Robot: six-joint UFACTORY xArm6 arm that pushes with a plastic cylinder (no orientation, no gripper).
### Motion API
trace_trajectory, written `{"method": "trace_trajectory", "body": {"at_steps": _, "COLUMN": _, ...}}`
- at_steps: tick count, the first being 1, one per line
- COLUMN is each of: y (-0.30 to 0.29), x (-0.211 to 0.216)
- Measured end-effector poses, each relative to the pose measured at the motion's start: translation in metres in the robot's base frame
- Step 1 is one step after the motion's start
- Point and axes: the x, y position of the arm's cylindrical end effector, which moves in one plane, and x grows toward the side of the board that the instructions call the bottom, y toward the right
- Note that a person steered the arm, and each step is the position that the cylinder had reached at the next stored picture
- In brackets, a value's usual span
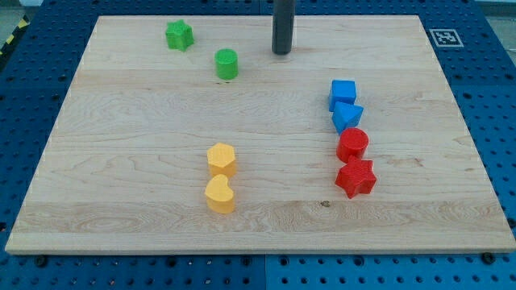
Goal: Push the green circle to the top left side of the yellow hexagon
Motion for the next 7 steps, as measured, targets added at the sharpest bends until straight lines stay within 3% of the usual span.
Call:
{"method": "trace_trajectory", "body": {"at_steps": 1, "y": -0.060, "x": 0.007}}
{"method": "trace_trajectory", "body": {"at_steps": 2, "y": -0.080, "x": 0.050}}
{"method": "trace_trajectory", "body": {"at_steps": 4, "y": -0.081, "x": 0.122}}
{"method": "trace_trajectory", "body": {"at_steps": 6, "y": -0.127, "x": 0.086}}
{"method": "trace_trajectory", "body": {"at_steps": 7, "y": -0.143, "x": 0.099}}
